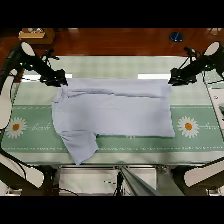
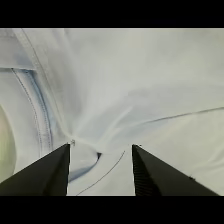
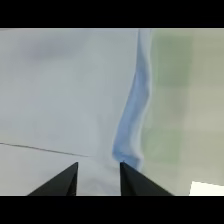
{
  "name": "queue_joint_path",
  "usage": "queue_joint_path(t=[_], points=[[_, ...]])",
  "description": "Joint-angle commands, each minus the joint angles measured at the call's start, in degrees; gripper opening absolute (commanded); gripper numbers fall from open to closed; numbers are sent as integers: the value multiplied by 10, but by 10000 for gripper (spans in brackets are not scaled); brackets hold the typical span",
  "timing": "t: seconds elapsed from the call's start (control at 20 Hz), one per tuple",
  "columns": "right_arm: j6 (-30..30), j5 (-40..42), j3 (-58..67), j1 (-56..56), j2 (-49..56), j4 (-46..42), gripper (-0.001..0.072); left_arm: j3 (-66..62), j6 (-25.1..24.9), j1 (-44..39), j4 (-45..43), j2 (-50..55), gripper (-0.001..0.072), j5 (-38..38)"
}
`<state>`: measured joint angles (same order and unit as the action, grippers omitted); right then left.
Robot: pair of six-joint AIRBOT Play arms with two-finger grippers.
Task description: Fold the shirts.
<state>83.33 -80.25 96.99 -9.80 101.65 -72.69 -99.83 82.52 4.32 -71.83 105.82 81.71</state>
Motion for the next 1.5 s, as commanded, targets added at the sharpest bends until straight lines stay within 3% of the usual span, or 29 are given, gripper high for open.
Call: queue_joint_path(t=[0.0,0.1,0.2,0.4,0.45,0.5,0.6,0.7,1.05,1.45], points=[[-46,-50,31,-13,-29,-56,352,-22,-49,35,-7,-35,483,30],[-21,-81,24,-31,-64,-169,350,-4,-59,68,-6,-84,483,30],[5,-67,-26,-62,-104,-184,335,55,-65,102,5,-141,483,30],[2,38,-233,-122,-201,-66,335,336,-131,158,151,-277,486,20],[-7,73,-291,-134,-227,-21,337,411,-141,162,170,-308,542,5],[-37,92,-342,-147,-251,32,365,486,-144,164,170,-340,616,-13],[-98,97,-416,-171,-291,107,466,607,-155,174,170,-397,623,-39],[-120,93,-464,-193,-327,127,470,684,-169,184,170,-447,623,-52],[-125,95,-501,-234,-397,138,469,722,-173,235,107,-514,622,-51],[-125,80,-501,-234,-397,139,469,768,-180,205,136,-494,621,-118]])
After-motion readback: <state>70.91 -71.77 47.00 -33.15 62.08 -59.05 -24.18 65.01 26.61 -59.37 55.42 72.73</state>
